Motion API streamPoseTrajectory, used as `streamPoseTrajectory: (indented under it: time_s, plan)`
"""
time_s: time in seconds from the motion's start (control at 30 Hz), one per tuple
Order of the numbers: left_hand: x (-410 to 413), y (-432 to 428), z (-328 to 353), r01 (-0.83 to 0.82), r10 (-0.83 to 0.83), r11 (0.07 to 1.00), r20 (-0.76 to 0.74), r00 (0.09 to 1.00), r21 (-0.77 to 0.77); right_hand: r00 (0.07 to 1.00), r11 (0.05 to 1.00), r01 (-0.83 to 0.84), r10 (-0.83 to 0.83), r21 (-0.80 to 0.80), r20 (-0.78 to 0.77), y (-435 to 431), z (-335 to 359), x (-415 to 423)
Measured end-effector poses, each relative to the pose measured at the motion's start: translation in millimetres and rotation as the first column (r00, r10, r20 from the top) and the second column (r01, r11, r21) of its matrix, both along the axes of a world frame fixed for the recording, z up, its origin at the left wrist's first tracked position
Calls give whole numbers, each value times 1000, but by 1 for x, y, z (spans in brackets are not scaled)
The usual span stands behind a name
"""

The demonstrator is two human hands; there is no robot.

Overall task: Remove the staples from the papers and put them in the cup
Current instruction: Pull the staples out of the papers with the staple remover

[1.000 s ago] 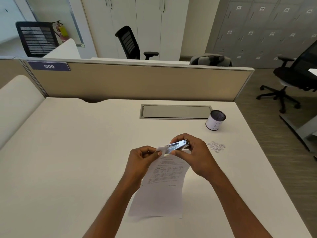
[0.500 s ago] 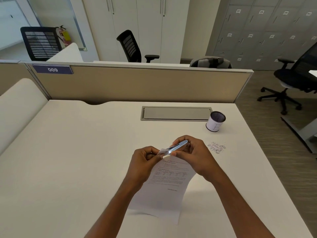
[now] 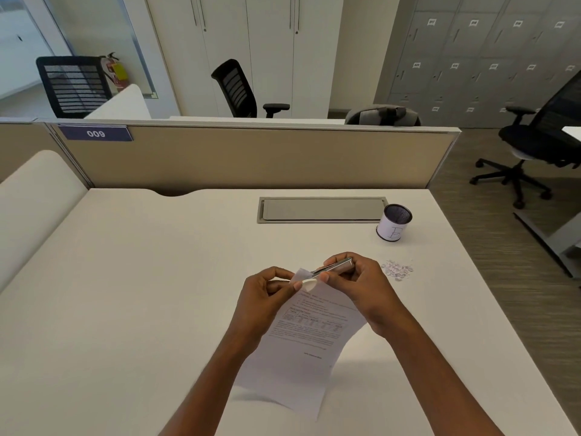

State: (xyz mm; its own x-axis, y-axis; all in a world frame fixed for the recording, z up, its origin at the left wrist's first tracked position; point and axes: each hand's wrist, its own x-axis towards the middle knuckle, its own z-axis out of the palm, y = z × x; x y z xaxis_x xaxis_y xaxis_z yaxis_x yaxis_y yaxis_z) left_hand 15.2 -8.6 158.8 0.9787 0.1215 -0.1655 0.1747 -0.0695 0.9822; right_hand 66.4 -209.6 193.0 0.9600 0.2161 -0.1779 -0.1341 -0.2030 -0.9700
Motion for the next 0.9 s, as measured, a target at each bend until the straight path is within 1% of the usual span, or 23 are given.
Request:
streamPoseTrajectory:
  time_s: [0.07, 0.13, 0.23, 0.4, 0.53, 0.63, 0.73, 0.83, 0.9]
  plan:
    - [-2, 1, 1, 15, -14, 999, 17, 1000, -50, 1000, 1000, 7, -7, 16, -17, -1, -1, -1]
    - [-3, 0, 0, 23, -21, 998, 28, 999, -56, 1000, 1000, 4, -4, 16, -14, -1, -2, -2]
    - [-3, -1, -1, -5, 5, 1000, 15, 1000, 1, 1000, 1000, -15, 15, -1, 5, -2, 0, -3]
    - [1, -3, -2, 29, -32, 991, 23, 999, 134, 995, 992, -83, 88, -92, 54, 0, 3, -1]
    - [4, -1, -5, 49, -54, 988, 30, 998, 148, 991, 985, -111, 119, -132, 57, -1, 5, 3]
    - [5, 0, -6, 58, -67, 984, 48, 997, 168, 992, 986, -113, 119, -120, 47, -2, 4, 5]
    - [6, 0, -7, 55, -65, 988, 66, 996, 143, 995, 993, -91, 94, -71, 28, -1, 1, 4]
    - [6, -2, -7, 31, -39, 994, 68, 997, 106, 998, 999, -35, 37, 37, -51, 3, -2, 1]
    - [7, -4, -6, 17, -25, 994, 72, 997, 112, 994, 997, -23, 30, 70, -104, 7, -4, -3]
